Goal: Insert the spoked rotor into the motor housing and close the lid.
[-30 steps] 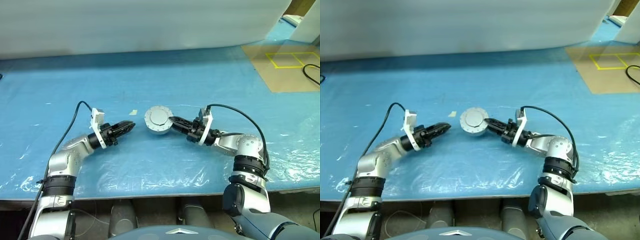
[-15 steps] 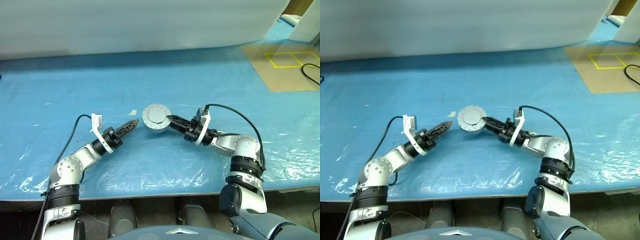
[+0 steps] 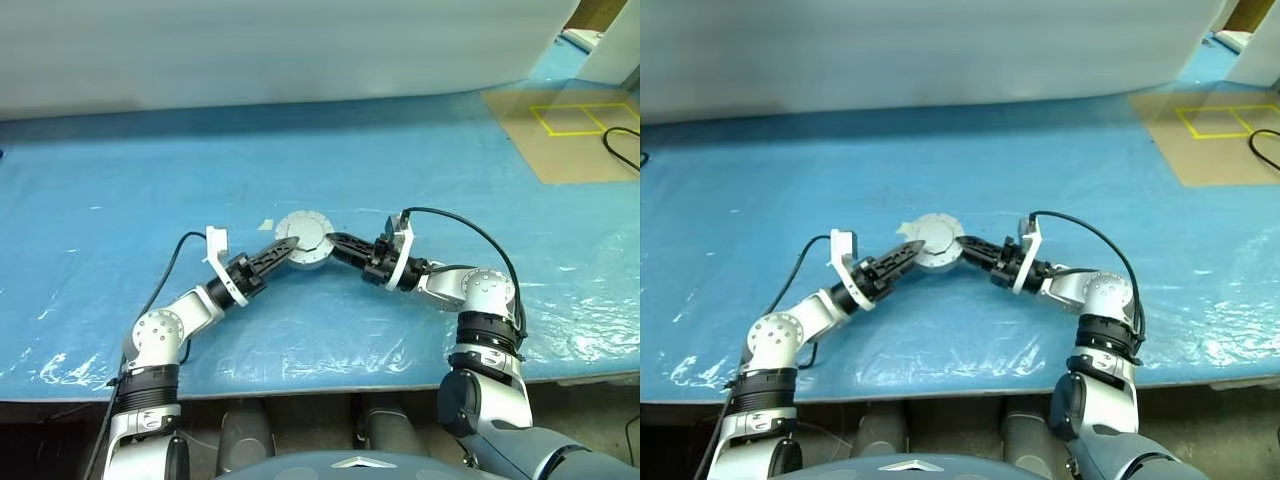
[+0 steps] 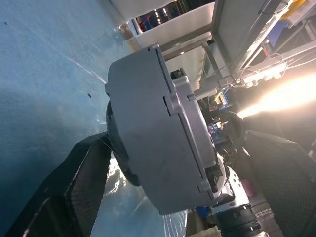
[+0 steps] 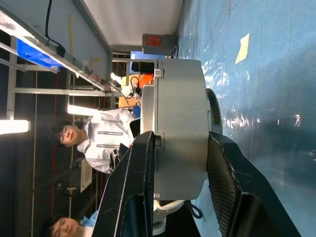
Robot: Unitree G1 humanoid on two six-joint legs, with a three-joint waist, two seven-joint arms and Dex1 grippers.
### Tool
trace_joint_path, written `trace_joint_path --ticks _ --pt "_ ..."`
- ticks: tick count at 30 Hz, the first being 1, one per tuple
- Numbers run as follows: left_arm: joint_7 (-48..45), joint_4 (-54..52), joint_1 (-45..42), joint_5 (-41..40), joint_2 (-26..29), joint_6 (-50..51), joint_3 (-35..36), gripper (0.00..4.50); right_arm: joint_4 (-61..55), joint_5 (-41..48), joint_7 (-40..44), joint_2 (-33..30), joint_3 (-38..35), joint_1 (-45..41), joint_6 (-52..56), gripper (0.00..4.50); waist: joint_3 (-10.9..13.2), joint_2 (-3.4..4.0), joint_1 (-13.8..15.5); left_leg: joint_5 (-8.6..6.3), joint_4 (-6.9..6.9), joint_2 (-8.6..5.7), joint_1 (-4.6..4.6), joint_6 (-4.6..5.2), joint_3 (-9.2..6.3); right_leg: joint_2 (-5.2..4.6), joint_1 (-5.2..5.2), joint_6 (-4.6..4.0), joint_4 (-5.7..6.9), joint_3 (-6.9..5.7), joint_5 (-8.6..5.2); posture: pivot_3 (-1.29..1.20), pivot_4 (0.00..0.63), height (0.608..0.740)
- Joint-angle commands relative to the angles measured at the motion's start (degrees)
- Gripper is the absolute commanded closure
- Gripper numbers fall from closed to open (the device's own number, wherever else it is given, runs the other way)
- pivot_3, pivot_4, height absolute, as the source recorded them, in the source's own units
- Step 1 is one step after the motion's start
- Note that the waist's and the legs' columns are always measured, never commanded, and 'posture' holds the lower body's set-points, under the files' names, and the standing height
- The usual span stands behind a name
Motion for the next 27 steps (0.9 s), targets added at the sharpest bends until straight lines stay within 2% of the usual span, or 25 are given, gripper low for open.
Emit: trace_joint_path --ticks 1,4,7,22,27 --pt "-0.4 -0.2 -0.9 0.6 -0.9 -1.3 -1.5 0.03 -3.0 3.5 2.1 0.6 1.0 0.0 0.0 3.35 0.0 0.0 0.0 0.0 0.0 0.0 0.0 0.0 0.0 0.0 0.01 0.0 0.0 0.0 0.0 0.0 0.15 0.74" --pt "0.1 0.7 -1.1 0.5 -1.6 -1.9 -1.0 0.63 -3.1 3.7 2.2 0.4 1.5 0.3 -0.2 3.35 0.0 0.0 0.0 0.0 0.01 0.0 0.01 0.0 0.0 0.0 0.01 0.0 0.02 0.01 0.0 0.0 0.15 0.74" --pt "-0.9 0.6 -0.8 -0.4 -1.2 -0.6 -1.3 1.58 -3.3 3.8 2.2 0.3 2.1 0.6 -0.4 3.35 0.0 0.0 0.0 0.01 0.04 0.0 0.01 0.01 0.0 0.0 0.01 0.0 0.03 0.01 0.0 0.0 0.15 0.74" --pt "2.0 2.3 -0.9 -3.1 -4.3 -1.1 1.5 1.72 -3.6 3.8 3.2 -0.1 4.2 0.6 -2.9 3.35 0.0 0.0 0.0 0.03 0.12 -0.01 0.06 0.05 -0.02 -0.01 0.11 -0.01 0.06 0.02 0.0 0.0 0.15 0.74" --pt "3.1 2.9 -0.9 -3.7 -5.6 -1.2 2.3 1.72 -2.9 3.7 2.1 0.1 3.6 0.0 -5.5 1.72 0.0 0.0 0.0 0.03 0.15 -0.01 0.06 0.05 -0.03 -0.01 0.14 -0.01 0.05 0.03 0.0 0.0 0.15 0.74"
